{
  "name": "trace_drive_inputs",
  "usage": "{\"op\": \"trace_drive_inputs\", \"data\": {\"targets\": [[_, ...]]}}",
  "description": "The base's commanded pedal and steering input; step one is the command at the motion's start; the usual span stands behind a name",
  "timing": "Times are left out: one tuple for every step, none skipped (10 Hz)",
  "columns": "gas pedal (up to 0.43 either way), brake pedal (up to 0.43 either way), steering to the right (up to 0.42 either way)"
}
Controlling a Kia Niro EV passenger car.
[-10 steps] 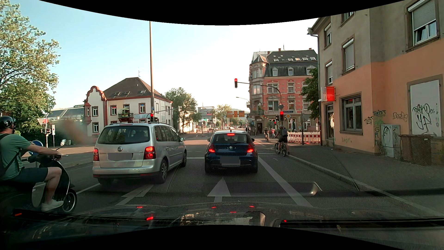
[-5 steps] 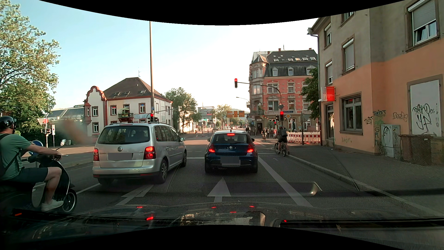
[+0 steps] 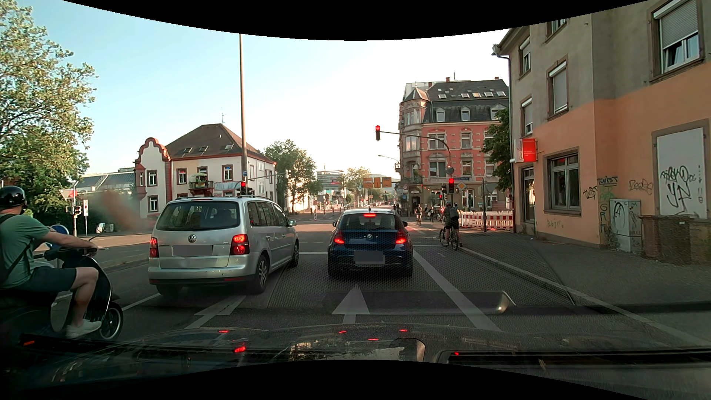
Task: Follow the waypoints while adhering to traffic rules and regulations
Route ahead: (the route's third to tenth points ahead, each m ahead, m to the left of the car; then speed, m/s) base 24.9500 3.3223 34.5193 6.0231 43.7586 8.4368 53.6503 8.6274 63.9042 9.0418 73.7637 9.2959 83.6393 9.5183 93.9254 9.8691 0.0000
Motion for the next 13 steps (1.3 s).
{"op": "trace_drive_inputs", "data": {"targets": [[0.0,0.232,-0.017],[0.0,0.232,-0.017],[0.0,0.232,-0.017],[0.0,0.232,-0.017],[0.0,0.232,-0.017],[0.0,0.232,-0.017],[0.0,0.232,-0.017],[0.0,0.232,-0.017],[0.0,0.232,-0.017],[0.0,0.232,-0.017],[0.0,0.232,-0.017],[0.0,0.232,-0.017],[0.0,0.232,-0.017]]}}
